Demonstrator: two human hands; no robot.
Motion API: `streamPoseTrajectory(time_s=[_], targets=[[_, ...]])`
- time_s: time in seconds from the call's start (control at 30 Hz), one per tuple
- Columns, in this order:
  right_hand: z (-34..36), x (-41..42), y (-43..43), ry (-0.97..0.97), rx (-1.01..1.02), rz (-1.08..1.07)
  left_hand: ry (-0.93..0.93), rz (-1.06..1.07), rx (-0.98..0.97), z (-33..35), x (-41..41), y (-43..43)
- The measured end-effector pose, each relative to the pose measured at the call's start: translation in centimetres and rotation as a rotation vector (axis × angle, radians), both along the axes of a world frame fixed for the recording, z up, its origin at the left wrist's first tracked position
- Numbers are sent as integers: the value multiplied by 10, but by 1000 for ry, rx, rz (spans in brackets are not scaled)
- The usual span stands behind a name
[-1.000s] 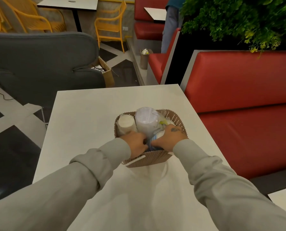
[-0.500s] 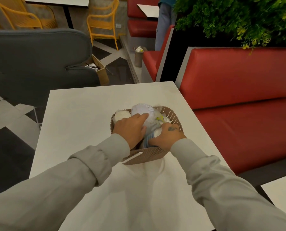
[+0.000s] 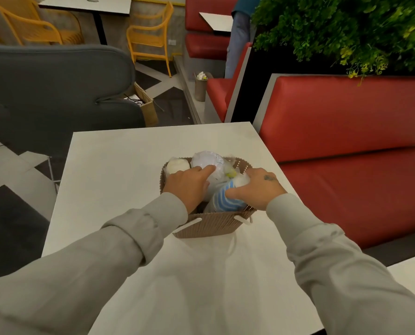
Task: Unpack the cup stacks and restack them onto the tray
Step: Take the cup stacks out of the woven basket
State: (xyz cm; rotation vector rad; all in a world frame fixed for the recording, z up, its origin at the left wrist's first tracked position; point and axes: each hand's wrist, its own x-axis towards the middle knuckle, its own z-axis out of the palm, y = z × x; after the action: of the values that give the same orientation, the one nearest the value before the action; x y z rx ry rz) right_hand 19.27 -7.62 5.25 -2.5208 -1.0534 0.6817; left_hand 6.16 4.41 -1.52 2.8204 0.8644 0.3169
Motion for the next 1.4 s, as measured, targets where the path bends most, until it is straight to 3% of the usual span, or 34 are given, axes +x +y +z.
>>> streamPoseTrajectory(time_s=[0.1, 0.27, 0.5, 0.67, 0.8, 0.97, 1.13, 1.4], targets=[[1, 5, -4, 25, 47, -24, -3, 4, -41, -4, -2, -2], [0, 7, -4, 29, 57, -14, -250, 18, -288, -13, -9, -1], [4, 16, -4, 56, 135, -34, -148, 40, -359, -6, -9, -3], [-1, 24, -8, 132, 193, -100, 201, 69, -472, -11, 4, 1], [-3, 30, -10, 179, 205, -139, 298, 68, -678, -16, 11, 9], [-6, 32, -12, 234, 245, -183, 269, 172, -1014, -6, 14, 3], [-11, 36, -13, 278, 290, -250, 114, 323, -1268, -10, 19, 3], [-12, 34, -15, 250, 435, -361, 78, 323, -1363, 7, 16, -2]])
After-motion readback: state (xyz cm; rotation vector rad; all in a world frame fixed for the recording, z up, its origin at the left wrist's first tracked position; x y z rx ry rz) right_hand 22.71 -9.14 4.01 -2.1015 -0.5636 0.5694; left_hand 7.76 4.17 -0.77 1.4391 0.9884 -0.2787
